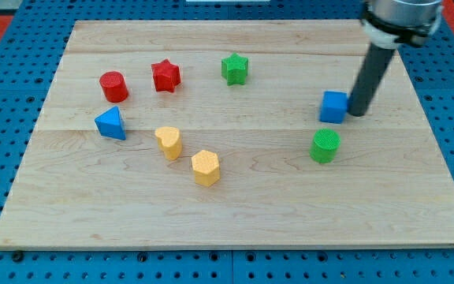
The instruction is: Move the green circle below the blue cube
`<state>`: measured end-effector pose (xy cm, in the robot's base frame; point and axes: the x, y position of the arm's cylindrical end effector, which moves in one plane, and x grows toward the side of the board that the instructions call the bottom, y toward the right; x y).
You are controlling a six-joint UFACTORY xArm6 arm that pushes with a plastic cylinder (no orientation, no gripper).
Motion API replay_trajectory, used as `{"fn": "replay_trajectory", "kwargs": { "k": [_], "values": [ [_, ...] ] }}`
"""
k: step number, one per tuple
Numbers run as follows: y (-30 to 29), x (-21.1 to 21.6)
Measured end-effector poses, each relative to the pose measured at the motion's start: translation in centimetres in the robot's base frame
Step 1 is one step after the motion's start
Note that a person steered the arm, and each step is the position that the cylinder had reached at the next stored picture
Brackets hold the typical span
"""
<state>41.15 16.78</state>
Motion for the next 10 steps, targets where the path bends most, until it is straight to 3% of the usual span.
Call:
{"fn": "replay_trajectory", "kwargs": {
  "k": [1,3,6,8,9,10],
  "values": [
    [-5.3,-0.3],
    [10.3,4.7],
    [-6.2,6.7],
    [-0.2,13.4],
    [-5.6,19.2],
    [-15.6,19.6]
  ]
}}
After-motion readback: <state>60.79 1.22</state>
